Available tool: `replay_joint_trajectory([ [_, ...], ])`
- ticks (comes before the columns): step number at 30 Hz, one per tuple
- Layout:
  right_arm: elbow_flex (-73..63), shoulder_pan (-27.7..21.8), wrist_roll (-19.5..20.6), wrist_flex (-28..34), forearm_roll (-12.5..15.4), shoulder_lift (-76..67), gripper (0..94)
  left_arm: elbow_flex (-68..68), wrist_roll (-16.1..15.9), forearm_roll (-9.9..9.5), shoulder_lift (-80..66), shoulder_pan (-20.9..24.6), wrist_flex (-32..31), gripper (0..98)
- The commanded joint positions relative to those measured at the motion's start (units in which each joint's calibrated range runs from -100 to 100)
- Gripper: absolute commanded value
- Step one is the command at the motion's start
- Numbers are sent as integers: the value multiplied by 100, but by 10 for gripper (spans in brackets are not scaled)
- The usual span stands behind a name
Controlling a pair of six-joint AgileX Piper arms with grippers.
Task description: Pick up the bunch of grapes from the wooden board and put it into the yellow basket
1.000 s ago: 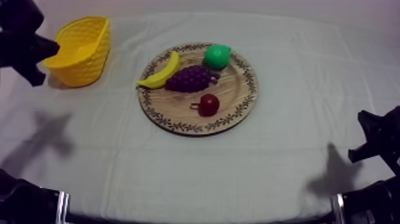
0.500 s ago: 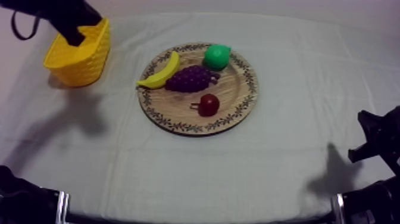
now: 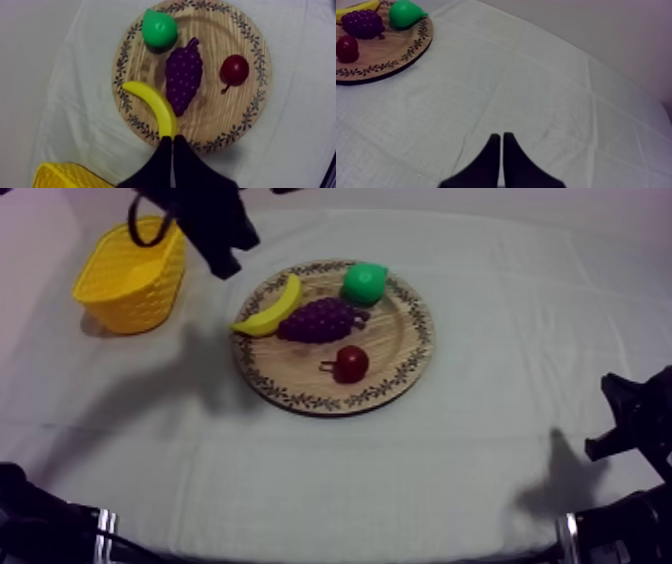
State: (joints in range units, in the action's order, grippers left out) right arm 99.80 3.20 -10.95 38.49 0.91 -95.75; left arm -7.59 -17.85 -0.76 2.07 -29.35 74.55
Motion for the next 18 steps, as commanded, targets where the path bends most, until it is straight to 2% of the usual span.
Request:
replay_joint_trajectory([
  [1,-2,2,-1,-3,0,-1,3,293,46,-23,290,-99,158,11],
  [7,-2,2,-1,-3,0,-1,3,696,104,-51,754,-240,406,93],
  [18,-2,2,-1,-3,0,-1,3,1082,255,-268,1246,-510,644,462],
])
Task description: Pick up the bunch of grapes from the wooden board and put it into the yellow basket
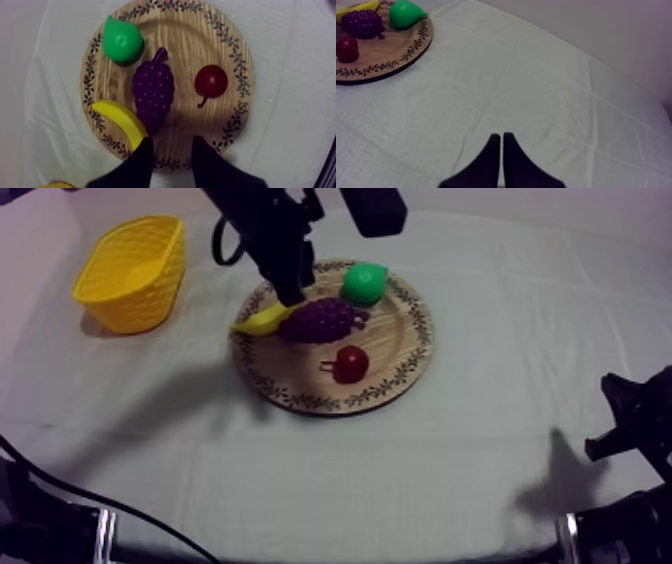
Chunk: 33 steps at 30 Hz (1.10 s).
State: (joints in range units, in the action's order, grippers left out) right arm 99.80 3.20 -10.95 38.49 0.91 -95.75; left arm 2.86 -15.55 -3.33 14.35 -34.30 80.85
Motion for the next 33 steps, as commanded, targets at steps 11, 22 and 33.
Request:
replay_joint_trajectory([
  [11,-2,2,-1,-3,0,-1,3,203,139,-65,322,-47,116,683],
  [22,-2,2,-1,-3,0,-1,3,674,102,-85,1197,76,118,723],
  [33,-2,2,-1,-3,0,-1,3,1374,80,-115,2137,131,155,727],
])
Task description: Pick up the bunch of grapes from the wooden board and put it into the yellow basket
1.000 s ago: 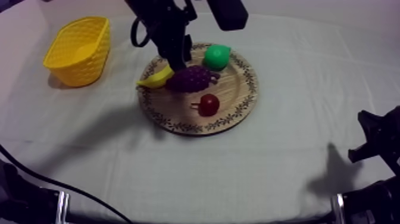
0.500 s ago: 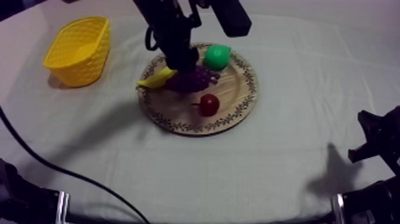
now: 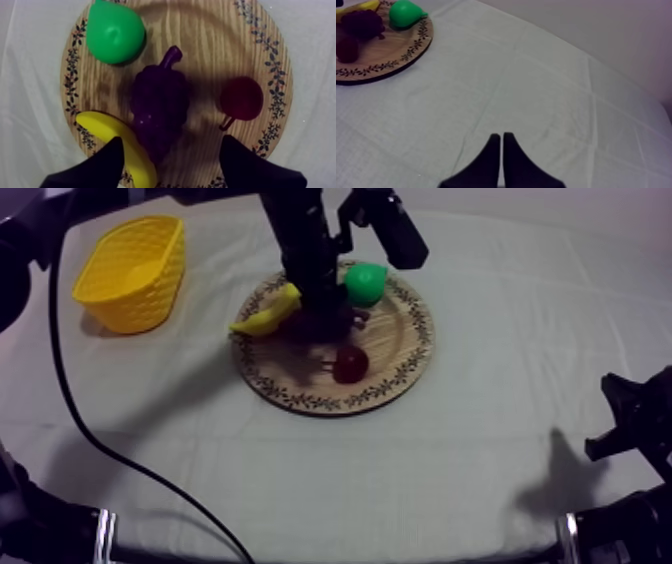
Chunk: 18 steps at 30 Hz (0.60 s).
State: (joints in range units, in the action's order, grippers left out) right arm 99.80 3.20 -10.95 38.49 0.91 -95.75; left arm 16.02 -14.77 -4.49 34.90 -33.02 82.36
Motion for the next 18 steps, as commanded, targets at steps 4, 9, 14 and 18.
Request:
replay_joint_trajectory([
  [4,-2,2,-1,-3,0,-1,3,215,20,-14,327,11,13,729],
  [9,-2,2,-1,-3,0,-1,3,381,47,-24,581,37,80,730],
  [14,-2,2,-1,-3,0,-1,3,552,78,-26,822,64,142,729],
  [18,-2,2,-1,-3,0,-1,3,706,98,-27,1046,87,218,732],
])
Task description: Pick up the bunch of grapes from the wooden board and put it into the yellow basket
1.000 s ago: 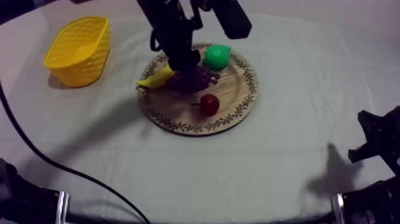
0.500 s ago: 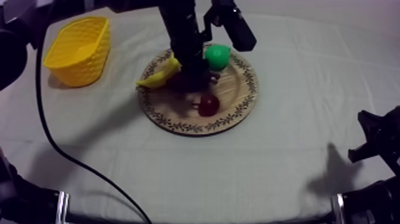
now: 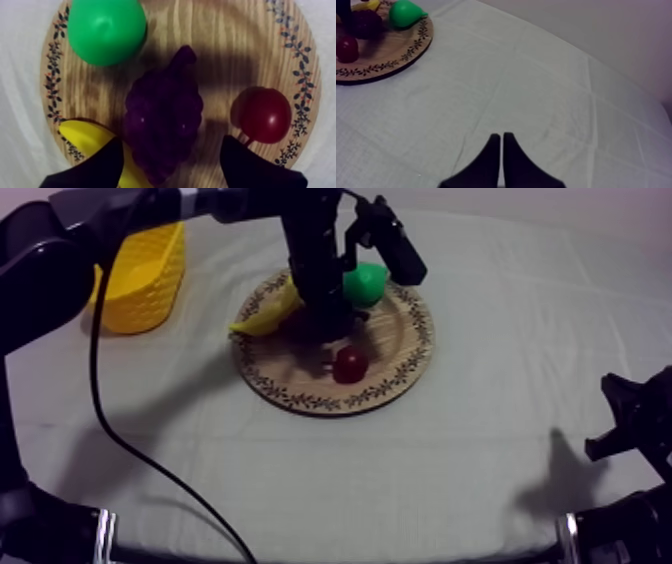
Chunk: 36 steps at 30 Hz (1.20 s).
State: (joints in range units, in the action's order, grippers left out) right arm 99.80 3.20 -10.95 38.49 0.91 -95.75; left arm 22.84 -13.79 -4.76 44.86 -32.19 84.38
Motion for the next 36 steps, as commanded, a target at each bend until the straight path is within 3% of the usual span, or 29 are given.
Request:
replay_joint_trajectory([
  [1,-2,2,-1,-3,0,-1,3,62,5,-1,102,8,35,733],
  [21,-2,2,-1,-3,0,-1,3,624,76,-57,803,38,320,698],
  [31,-2,2,-1,-3,0,-1,3,672,75,-48,898,65,350,524],
  [36,-2,2,-1,-3,0,-1,3,625,73,-43,833,70,330,484],
])
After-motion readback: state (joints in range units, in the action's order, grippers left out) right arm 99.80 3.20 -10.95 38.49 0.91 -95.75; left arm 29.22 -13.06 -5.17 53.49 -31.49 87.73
